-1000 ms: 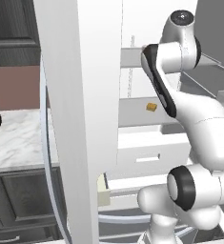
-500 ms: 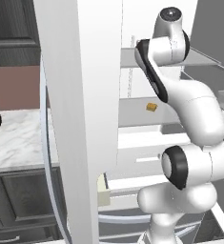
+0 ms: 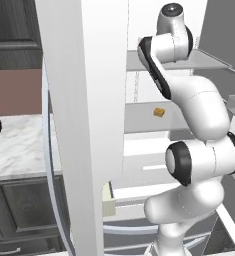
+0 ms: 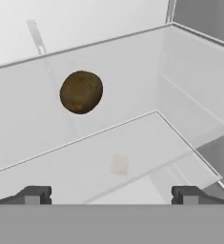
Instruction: Pick up the banana and kiwi from the fridge and place one fruit on each plate on the dining counter.
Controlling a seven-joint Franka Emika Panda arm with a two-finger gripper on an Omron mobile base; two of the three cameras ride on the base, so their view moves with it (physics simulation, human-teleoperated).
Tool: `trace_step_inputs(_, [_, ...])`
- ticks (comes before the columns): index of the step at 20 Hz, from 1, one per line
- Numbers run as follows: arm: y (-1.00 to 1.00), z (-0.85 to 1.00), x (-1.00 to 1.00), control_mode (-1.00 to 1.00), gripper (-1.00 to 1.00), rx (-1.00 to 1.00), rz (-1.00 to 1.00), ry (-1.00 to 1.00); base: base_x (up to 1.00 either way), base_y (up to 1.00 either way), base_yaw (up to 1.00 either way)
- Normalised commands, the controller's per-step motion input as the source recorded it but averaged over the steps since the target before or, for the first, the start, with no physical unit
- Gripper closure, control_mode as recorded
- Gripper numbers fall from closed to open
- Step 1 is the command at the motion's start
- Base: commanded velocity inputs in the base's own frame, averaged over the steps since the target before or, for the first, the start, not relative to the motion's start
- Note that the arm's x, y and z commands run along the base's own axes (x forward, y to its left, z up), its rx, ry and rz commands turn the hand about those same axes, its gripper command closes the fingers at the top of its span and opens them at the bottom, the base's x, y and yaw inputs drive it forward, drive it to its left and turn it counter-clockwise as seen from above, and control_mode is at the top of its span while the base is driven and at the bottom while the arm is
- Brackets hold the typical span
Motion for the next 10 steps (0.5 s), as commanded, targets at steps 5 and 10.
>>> trace_step_inputs(5, [-0.17, 0.00, 0.30, -1.00, -1.00, 0.03, -0.02, 0.01, 0.00, 0.00, 0.00])
trace_step_inputs(10, [-0.08, 0.00, 0.32, -1.00, -1.00, 0.04, 0.00, 0.00, 0.00, 0.00, 0.00])
